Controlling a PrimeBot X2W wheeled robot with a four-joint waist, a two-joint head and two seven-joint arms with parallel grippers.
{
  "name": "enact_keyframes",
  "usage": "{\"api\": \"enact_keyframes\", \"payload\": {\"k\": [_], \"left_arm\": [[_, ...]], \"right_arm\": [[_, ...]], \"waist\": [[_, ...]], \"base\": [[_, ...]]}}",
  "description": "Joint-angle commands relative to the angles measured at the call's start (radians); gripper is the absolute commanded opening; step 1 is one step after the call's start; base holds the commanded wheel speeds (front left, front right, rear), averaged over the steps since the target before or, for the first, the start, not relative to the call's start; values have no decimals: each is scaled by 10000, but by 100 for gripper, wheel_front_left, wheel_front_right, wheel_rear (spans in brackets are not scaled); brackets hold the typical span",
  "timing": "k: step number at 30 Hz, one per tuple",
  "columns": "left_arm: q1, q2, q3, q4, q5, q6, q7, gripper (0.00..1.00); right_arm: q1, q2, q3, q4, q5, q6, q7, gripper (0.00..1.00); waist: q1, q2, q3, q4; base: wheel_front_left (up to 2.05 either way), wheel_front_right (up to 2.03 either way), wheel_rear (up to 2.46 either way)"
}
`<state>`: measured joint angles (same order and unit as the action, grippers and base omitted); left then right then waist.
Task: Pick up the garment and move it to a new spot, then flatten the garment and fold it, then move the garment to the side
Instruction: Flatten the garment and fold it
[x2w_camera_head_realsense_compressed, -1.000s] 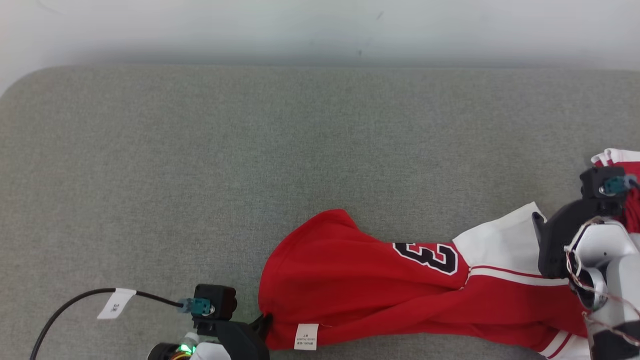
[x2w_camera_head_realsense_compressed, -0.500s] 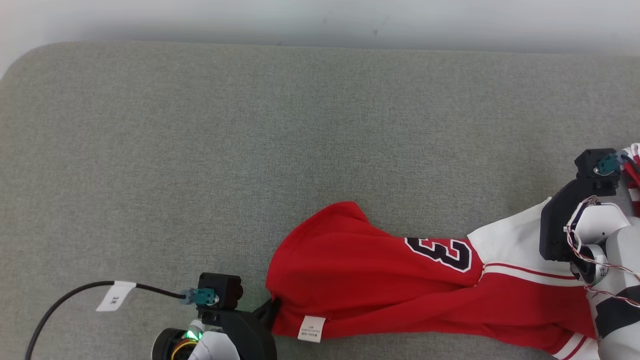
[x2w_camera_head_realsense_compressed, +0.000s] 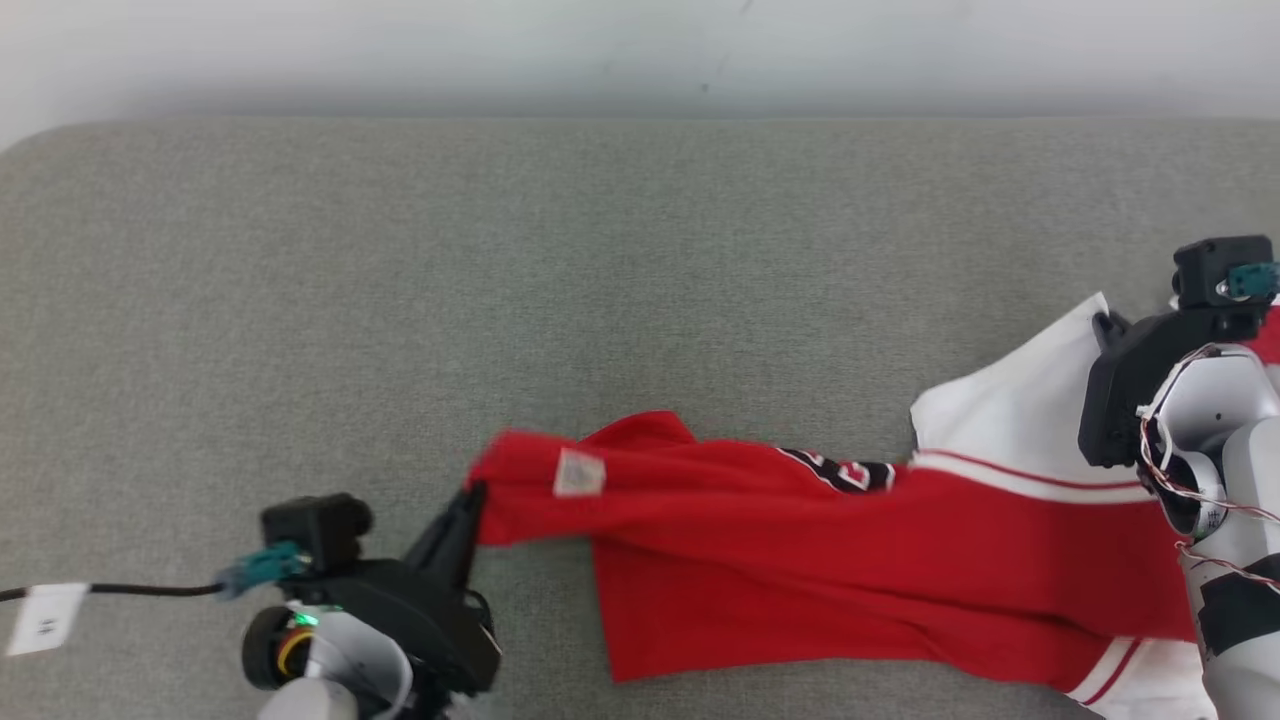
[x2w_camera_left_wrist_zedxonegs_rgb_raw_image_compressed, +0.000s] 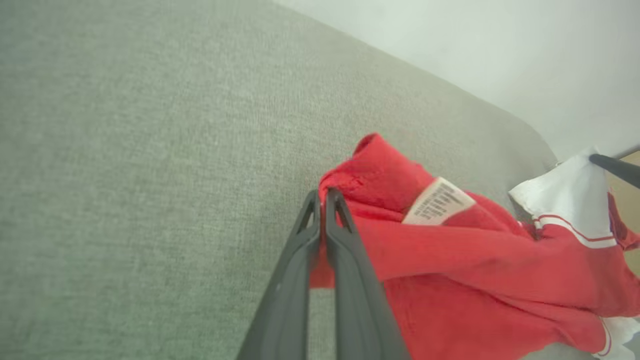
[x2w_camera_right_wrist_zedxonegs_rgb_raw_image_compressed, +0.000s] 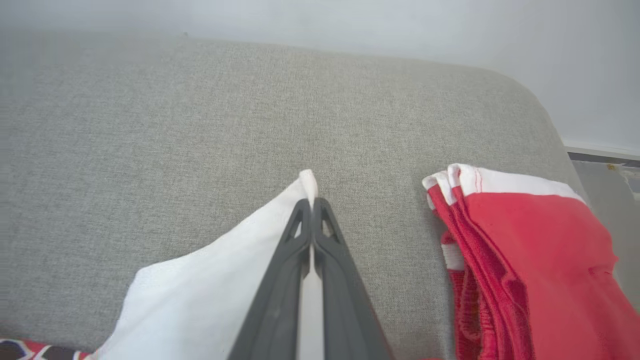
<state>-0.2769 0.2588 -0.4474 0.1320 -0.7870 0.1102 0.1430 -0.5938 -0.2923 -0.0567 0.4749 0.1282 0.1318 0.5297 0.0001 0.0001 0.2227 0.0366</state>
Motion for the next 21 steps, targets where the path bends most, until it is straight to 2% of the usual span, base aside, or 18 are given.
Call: {"api": "enact_keyframes", "payload": {"k": [1,6,10,11,12,17,21], "left_arm": [[-88,41,165,-65,-61,-2,-159,0],[-397,254,957,-374,-391,75,-619,0],[-1269,490,1479,-532,-661,-52,-462,0],[-1628,589,1626,-524,-726,-91,-404,0],[-2475,1122,1676,-323,-200,-50,-231,0],[-4965,1577,1898,13,186,-56,210,0],[-6867,1705,2455,554,78,-121,24,0]], "right_arm": [[-31,-90,76,-135,102,-26,-106,0],[-242,-226,460,-778,486,-26,-423,0],[-786,-313,778,-1173,640,-26,-768,0],[-1052,-353,918,-1204,679,-26,-861,0],[-1702,-476,1310,-1118,658,-26,-1088,0],[-3676,-694,2231,-486,555,-26,-1749,0],[-5417,-720,2365,155,-51,-26,-2826,0]], "waist": [[-1,-1,-98,-149],[-1,-1,111,-429],[-1,-1,772,-615],[-1,-1,1004,-671],[-1,-1,1522,-834],[-1,-1,2971,-1190],[-1,-1,3894,-1454]], "base": [[0,0,0],[0,0,0],[0,0,0],[0,0,0],[0,0,0],[0,0,0],[0,0,0]]}}
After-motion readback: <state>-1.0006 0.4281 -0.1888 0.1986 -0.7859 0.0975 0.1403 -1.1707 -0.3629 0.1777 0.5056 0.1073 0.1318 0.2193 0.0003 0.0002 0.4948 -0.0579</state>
